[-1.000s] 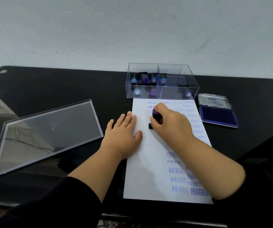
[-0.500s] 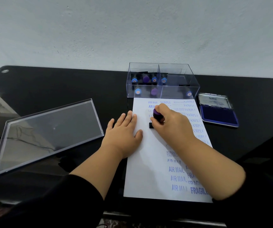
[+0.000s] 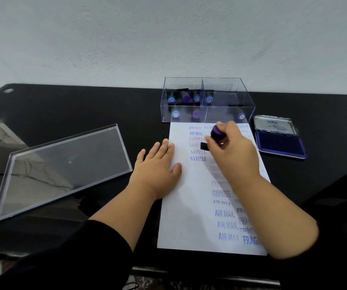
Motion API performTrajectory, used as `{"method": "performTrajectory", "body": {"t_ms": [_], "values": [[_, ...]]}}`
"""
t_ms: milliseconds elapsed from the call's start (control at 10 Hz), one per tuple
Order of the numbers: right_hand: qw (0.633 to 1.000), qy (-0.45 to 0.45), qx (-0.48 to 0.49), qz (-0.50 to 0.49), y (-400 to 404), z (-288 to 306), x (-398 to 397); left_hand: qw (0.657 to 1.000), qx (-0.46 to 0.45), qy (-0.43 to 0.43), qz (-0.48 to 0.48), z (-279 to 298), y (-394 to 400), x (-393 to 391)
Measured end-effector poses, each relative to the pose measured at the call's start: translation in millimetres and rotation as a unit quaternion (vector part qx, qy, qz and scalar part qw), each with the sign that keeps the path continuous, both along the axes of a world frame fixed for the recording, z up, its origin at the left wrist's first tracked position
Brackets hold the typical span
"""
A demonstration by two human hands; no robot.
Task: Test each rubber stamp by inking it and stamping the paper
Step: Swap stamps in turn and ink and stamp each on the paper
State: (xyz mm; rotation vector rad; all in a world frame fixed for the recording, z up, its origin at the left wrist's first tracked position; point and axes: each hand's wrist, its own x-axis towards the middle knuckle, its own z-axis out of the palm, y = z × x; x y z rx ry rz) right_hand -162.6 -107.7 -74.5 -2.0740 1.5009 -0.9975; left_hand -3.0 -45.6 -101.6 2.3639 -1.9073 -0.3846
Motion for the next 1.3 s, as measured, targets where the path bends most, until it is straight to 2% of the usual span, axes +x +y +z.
{"method": "performTrajectory", "body": {"t_ms": [200,800,1100,1300], "values": [[0.995,-0.082,0.038,-0.052,-14,1,-15,1.000,0.000,-0.001,0.000,-1,0,0],[0.997,-0.071,0.020,-0.038,-15,-4,-14,1.000,0.005,-0.006,-0.001,-1,0,0],[0.989,-0.146,-0.001,0.000,-12,-8,-10,1.000,0.019,-0.017,0.003,1,0,-2],[0.984,-0.176,-0.020,0.004,-20,-4,-15,0.999,0.029,0.013,0.024,13,-8,-5]]}}
